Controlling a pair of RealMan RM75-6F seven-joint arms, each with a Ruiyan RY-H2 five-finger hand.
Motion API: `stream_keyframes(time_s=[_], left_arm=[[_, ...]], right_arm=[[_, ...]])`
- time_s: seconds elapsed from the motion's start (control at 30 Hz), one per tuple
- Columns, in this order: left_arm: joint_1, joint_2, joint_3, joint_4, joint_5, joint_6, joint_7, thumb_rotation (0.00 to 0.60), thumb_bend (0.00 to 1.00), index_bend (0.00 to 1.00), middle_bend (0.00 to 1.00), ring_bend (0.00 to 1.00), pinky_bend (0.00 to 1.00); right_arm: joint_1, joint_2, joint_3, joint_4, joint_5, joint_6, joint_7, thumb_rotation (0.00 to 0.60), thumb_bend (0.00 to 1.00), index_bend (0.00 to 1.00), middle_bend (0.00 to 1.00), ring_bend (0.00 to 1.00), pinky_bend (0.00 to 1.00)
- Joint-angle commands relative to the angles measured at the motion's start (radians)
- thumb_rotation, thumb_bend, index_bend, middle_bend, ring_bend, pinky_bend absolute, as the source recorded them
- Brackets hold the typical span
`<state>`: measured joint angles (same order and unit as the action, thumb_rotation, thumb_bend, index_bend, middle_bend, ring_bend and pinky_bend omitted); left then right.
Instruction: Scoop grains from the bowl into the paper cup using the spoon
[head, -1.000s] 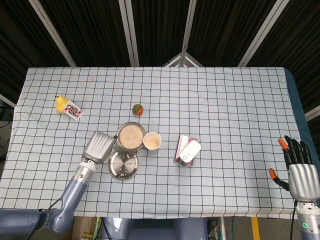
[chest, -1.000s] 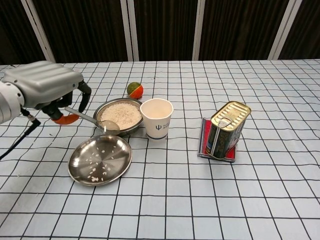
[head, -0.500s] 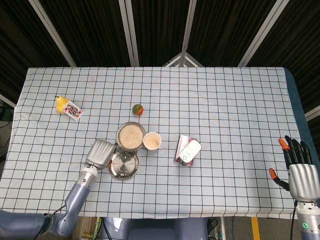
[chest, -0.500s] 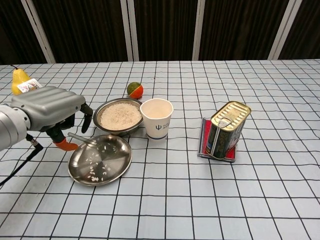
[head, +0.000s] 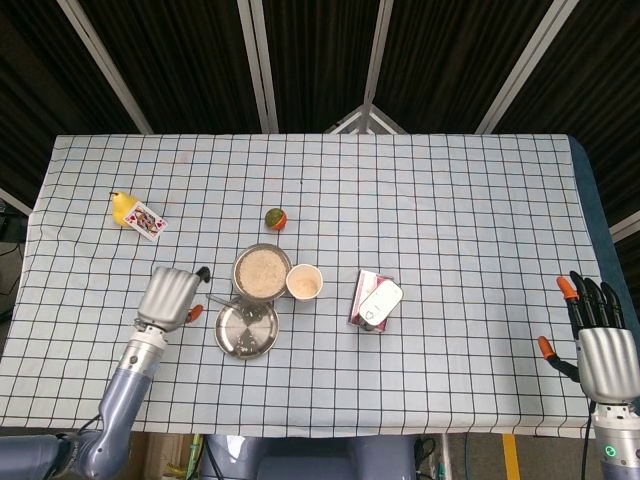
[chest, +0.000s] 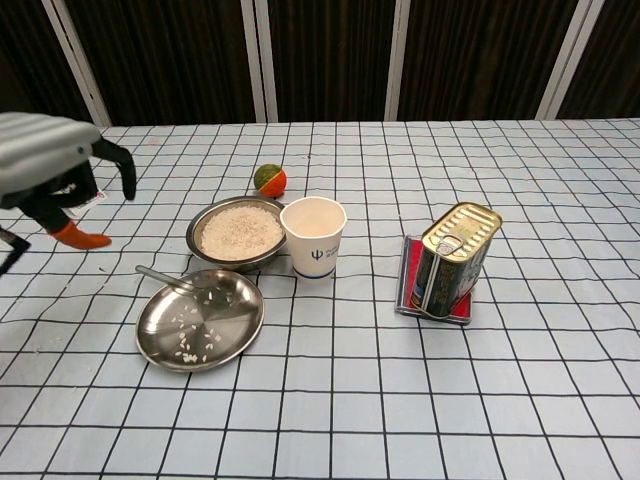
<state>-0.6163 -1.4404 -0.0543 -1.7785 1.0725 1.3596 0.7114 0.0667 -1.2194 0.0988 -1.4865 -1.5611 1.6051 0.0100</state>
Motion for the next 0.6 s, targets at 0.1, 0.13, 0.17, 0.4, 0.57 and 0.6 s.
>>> stream_keyframes(time_s=[0.1,0.13,0.17,0.4,0.57,0.6], left_arm=[[0.117,0.148,0.066,-0.066,0.131,0.116,-0.137,0.600,0.19,0.05,0.22,0.35,0.43],[0.140,0.172,0.083,-0.076,0.144,0.132,-0.162,0.600,0.17,0.01,0.11,0.25,0.35],[0.160,0.191,0.097,-0.083,0.158,0.147,-0.184,0.600,0.14,0.00,0.04,0.18,0.29],[0.296,0.266,0.201,-0.048,0.257,0.237,-0.333,0.600,0.07,0.00,0.00,0.00,0.01],[0.368,0.284,0.234,0.032,0.315,0.293,-0.417,0.600,0.07,0.00,0.00,0.00,0.00],[0.372,0.283,0.233,0.039,0.322,0.300,-0.423,0.600,0.07,0.00,0.00,0.00,0.00]], right_arm=[[0.001,0.001,-0.001,0.000,-0.001,-0.002,-0.001,0.600,0.33,0.00,0.00,0.00,0.00],[0.001,0.001,-0.001,0.000,0.000,-0.003,-0.001,0.600,0.33,0.00,0.00,0.00,0.00],[0.002,0.002,-0.001,-0.001,0.000,-0.005,-0.003,0.600,0.33,0.00,0.00,0.00,0.00],[0.005,0.005,-0.001,-0.005,0.006,-0.017,-0.014,0.600,0.33,0.00,0.00,0.00,0.00],[0.008,0.009,-0.001,-0.010,0.013,-0.028,-0.020,0.600,0.33,0.00,0.00,0.00,0.00],[0.009,0.010,-0.001,-0.011,0.013,-0.029,-0.021,0.600,0.33,0.00,0.00,0.00,0.00]])
